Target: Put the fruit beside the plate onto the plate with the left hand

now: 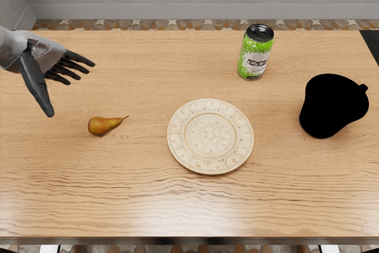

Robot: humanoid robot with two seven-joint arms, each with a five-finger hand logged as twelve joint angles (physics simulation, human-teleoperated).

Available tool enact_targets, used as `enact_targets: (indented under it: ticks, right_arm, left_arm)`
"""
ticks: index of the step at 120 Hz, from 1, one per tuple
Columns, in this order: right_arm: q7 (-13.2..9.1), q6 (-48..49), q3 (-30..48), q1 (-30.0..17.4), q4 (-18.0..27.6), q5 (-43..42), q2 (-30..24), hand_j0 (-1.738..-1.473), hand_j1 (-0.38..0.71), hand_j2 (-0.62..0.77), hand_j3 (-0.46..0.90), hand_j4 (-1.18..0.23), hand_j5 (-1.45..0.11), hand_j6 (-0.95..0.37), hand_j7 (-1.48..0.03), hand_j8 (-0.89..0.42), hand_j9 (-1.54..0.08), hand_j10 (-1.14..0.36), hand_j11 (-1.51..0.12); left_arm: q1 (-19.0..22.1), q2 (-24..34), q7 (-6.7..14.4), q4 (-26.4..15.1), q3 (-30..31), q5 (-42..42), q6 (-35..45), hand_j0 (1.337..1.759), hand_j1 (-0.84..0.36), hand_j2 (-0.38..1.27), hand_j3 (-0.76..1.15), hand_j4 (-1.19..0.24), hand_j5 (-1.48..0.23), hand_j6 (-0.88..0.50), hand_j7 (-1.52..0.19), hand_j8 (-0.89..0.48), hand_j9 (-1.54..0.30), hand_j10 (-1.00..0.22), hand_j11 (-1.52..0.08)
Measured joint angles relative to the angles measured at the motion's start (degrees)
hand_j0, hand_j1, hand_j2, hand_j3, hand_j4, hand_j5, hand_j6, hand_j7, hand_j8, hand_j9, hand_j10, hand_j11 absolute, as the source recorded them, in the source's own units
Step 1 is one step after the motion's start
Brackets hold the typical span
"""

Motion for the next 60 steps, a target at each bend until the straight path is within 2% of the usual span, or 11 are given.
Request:
enact_targets:
  ticks: [28, 44, 52, 56, 60]
  right_arm:
    - [-0.01, -0.08, 0.09, 0.00, -0.24, 0.19, 0.00, -1.658, -0.34, 0.00, 0.00, -0.01, -0.01, -0.01, -0.01, -0.01, -0.01, -0.01, -0.01]
    - [-0.01, -0.06, 0.06, -0.01, -0.26, 0.21, 0.00, -1.658, -0.34, 0.00, 0.00, -0.01, -0.01, -0.01, -0.01, -0.01, -0.01, -0.01, -0.01]
    - [-0.01, -0.06, 0.06, -0.02, -0.26, 0.21, 0.00, -1.658, -0.34, 0.00, 0.00, -0.01, -0.01, -0.01, -0.01, -0.01, -0.01, -0.01, -0.01]
    - [-0.01, -0.07, 0.06, -0.02, -0.26, 0.21, 0.00, -1.658, -0.34, 0.00, 0.00, -0.01, -0.01, -0.01, -0.01, -0.01, -0.01, -0.01, -0.01]
    - [-0.01, -0.06, 0.05, -0.02, -0.27, 0.22, 0.00, -1.658, -0.34, 0.00, 0.00, -0.01, -0.01, -0.01, -0.01, -0.01, -0.01, -0.01, -0.01]
  left_arm:
    - [-0.03, 0.93, 0.41, 0.39, -0.15, 1.44, -0.29, 1.658, 0.34, 0.00, 0.00, 0.00, 0.00, 0.00, 0.00, 0.00, 0.00, 0.00, 0.00]
    - [0.08, 0.07, 2.39, 1.78, -0.26, 1.92, -0.31, 1.658, 0.34, 0.00, 0.00, 0.00, 0.00, 0.00, 0.00, 0.00, 0.00, 0.00, 0.00]
    - [0.94, -3.56, 3.19, 3.08, -0.22, 2.23, -0.32, 1.658, 0.34, 0.00, 0.00, 0.00, -0.01, 0.00, -0.01, 0.00, -0.01, 0.00, -0.01]
    - [2.86, -8.33, 3.41, 4.25, -0.03, 2.20, -0.32, 1.658, 0.34, 0.00, 0.00, 0.00, -0.01, -0.01, -0.01, 0.00, -0.01, 0.00, -0.01]
    - [2.90, -12.33, 3.49, 5.22, 0.61, 1.73, -0.31, 1.658, 0.34, 0.00, 0.00, 0.00, -0.01, 0.00, -0.01, 0.00, -0.01, 0.00, -0.01]
